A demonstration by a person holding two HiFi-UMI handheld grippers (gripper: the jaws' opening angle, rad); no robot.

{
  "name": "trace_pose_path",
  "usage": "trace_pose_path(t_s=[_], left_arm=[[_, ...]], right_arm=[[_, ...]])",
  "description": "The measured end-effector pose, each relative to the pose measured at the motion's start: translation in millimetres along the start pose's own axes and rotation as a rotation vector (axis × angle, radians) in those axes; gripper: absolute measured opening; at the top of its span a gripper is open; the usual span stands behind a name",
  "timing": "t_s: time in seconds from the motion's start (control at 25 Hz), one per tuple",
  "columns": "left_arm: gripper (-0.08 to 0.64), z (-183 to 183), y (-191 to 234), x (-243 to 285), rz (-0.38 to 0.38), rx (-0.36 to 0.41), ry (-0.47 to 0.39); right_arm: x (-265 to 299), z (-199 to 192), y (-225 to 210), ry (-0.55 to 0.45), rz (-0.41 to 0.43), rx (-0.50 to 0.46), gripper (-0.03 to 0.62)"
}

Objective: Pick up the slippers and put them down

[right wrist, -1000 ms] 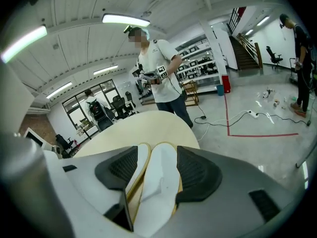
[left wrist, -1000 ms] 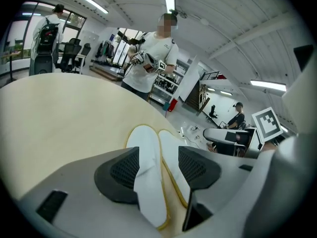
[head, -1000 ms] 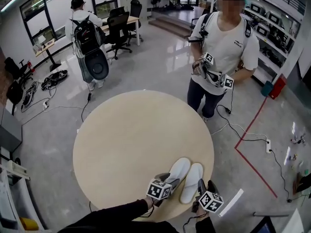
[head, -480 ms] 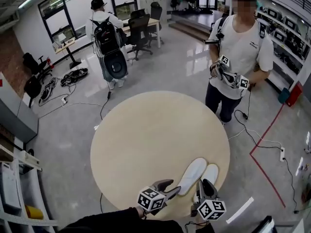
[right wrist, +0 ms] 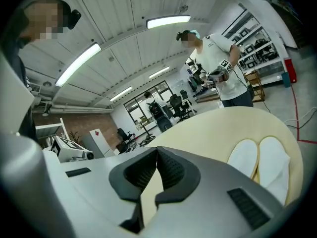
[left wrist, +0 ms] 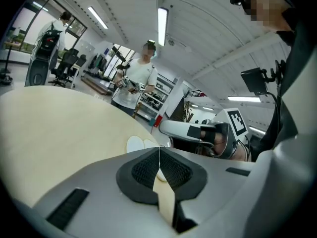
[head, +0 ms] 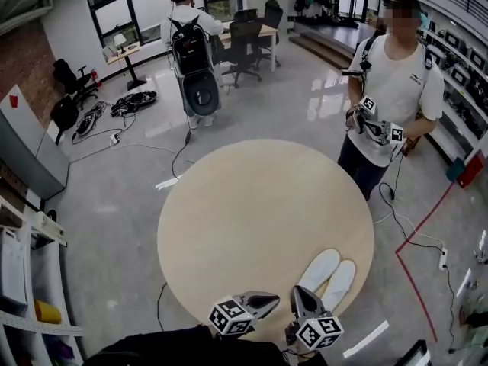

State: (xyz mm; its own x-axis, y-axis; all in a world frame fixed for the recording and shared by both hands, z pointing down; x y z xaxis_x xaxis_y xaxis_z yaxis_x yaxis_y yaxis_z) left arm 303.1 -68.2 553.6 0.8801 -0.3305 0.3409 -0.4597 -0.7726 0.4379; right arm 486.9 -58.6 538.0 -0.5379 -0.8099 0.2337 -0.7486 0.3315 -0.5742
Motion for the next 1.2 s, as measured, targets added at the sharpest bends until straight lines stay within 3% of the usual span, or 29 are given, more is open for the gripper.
trace_pose_path(t_s=[0.12,0.44,0.84,1.2], left_arm=[[0.025,8,14,-23,0.032,0.021,-0.045],[0.025,5,56,-101,0.095,-0.027,-0.107],[0.025,20,94,-174,0.066,-0.038,-0.174],[0.025,31,128,-208,0.026,-0.028,-0.214]], right_arm=[[16,-3,22,0.011,-0.016,-0.032,0.017],[50,-20,90,0.001,-0.029,-0.076,0.017],[91,-33,174,0.012,-0.027,-0.13,0.017],[124,-41,211,0.018,-0.058,-0.172,0.017]])
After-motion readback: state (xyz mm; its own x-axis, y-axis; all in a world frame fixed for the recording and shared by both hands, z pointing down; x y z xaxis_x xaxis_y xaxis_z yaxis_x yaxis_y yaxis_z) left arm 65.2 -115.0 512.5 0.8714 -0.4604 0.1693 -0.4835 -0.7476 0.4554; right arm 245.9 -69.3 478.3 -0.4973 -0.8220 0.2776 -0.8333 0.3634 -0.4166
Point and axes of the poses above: the fingertips, and each gripper's own axes: x forward along the fingers, y to its left, z out of its top, the point moved 10 cm from there along -x, backward along the fingers, and after that the axes turned 5 degrees about x, right-handed, at the moved point
